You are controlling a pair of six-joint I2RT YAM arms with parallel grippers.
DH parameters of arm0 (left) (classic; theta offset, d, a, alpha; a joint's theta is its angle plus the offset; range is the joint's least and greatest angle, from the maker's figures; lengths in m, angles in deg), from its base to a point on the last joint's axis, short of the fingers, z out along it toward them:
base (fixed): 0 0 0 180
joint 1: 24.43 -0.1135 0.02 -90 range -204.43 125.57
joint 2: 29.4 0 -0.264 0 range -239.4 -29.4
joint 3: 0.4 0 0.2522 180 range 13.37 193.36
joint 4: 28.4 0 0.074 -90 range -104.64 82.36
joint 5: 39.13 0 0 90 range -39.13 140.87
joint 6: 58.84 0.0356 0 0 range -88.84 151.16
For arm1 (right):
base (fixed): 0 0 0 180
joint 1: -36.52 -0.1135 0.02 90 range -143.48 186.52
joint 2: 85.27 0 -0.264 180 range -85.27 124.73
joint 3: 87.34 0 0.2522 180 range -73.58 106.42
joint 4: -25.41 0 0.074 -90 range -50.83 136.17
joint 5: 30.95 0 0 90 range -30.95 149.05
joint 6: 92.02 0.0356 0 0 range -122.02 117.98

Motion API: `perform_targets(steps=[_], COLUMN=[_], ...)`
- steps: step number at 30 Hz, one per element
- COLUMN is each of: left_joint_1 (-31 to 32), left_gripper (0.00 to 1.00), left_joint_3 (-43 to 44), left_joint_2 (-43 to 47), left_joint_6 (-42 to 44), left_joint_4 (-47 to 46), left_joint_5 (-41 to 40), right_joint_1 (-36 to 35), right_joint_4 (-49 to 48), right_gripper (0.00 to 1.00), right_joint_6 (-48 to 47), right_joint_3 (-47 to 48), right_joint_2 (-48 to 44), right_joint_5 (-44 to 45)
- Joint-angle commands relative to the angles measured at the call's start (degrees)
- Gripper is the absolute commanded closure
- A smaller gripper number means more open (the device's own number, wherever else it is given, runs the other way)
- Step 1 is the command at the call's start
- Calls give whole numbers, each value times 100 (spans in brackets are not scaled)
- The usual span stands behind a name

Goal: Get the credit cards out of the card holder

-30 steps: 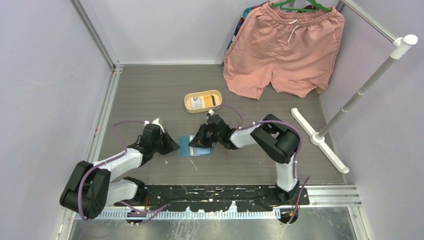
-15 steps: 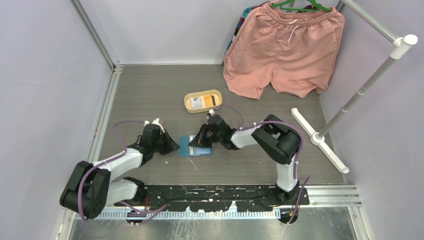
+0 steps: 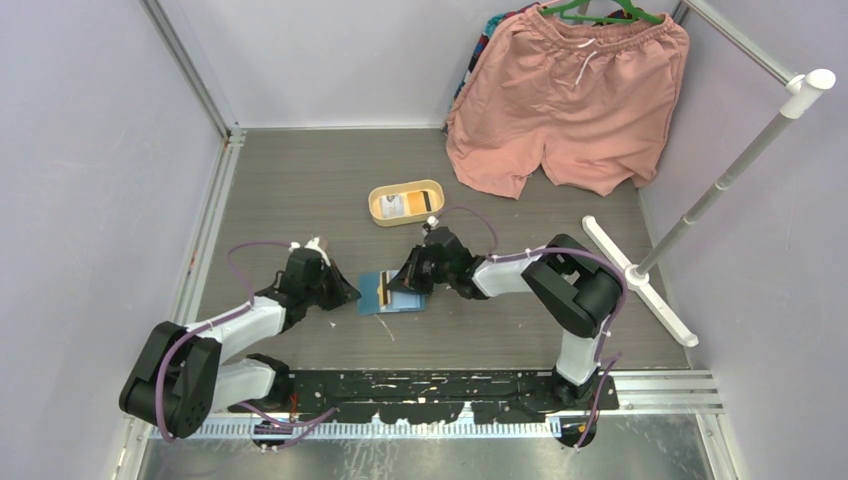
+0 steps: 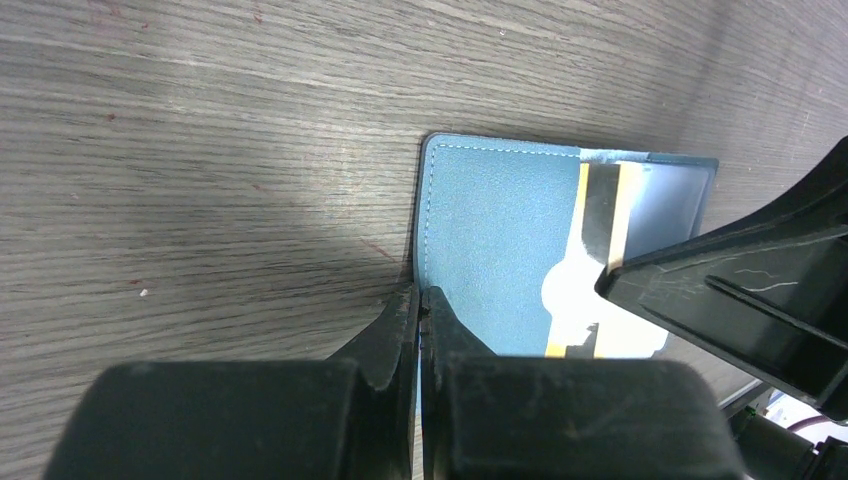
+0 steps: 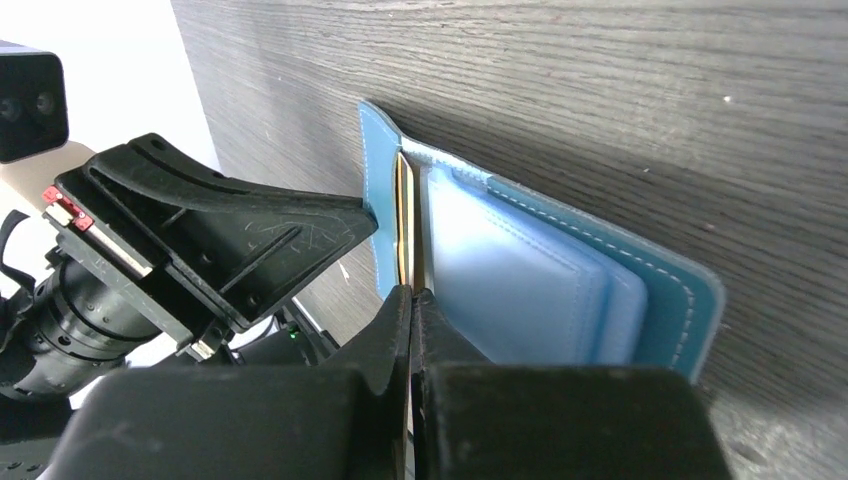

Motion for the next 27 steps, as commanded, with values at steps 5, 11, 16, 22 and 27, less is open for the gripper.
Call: perform_targets(steps=[5, 11, 16, 22, 27], left_joint_1=[-19, -23, -23, -23, -23], left_gripper=[100, 100, 100, 100, 100], left_joint_3=[-123, -154, -51, 69, 166], left_joint_2=[13, 146, 116, -25, 408], left_joint_6=[47, -48, -4, -9, -78], left_joint_4=[296, 468, 454, 528, 980], left_joint_5=[-259, -383, -521, -665, -797], right_joint_1=[62, 82, 97, 220, 545], right_joint_4=[334, 951, 1793, 2641, 2918], right_gripper=[99, 99, 99, 99, 99], right_joint_6=[-299, -590, -1234, -1823, -2053], right_joint_3=[-22, 144, 311, 720, 1377], right_joint_2=[-610, -882, -1579, -2272, -2212], right_joint_5=[244, 396, 781, 853, 277])
